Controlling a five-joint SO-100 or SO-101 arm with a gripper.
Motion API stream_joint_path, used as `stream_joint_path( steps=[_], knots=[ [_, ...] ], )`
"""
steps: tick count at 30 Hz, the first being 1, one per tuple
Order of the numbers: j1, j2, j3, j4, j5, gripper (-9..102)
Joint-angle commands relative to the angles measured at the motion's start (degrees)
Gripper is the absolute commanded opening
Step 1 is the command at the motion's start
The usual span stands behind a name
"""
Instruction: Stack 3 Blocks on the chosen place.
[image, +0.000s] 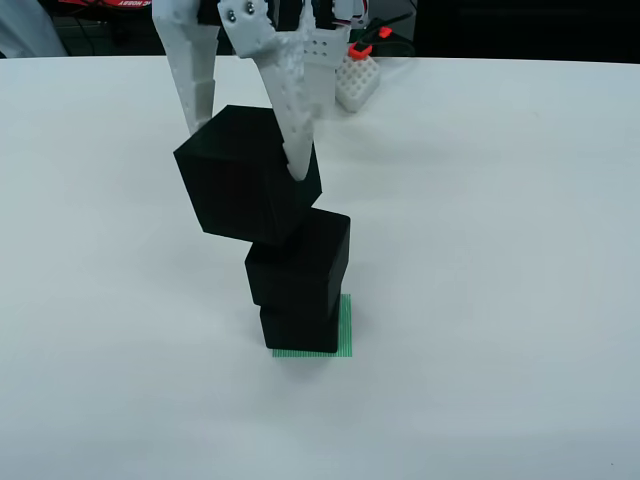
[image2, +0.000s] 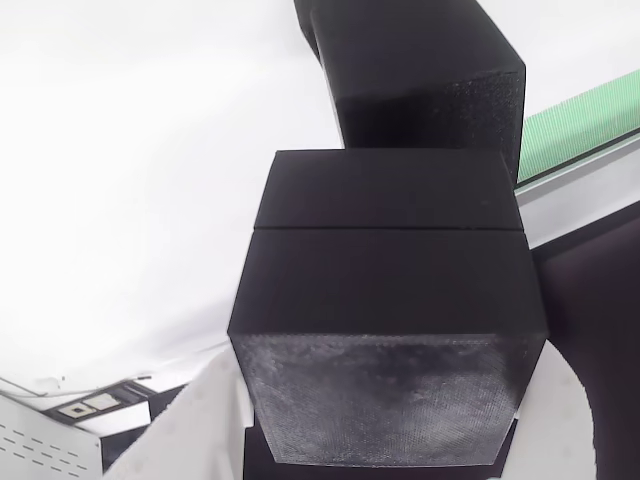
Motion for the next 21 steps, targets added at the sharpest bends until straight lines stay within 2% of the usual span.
stream_joint_path(
  steps=[1,21],
  knots=[
    [-3.43,-0.53,-3.87,0.18,2.11,12],
    [-5.01,-2.29,-0.35,0.18,2.9,12]
  ],
)
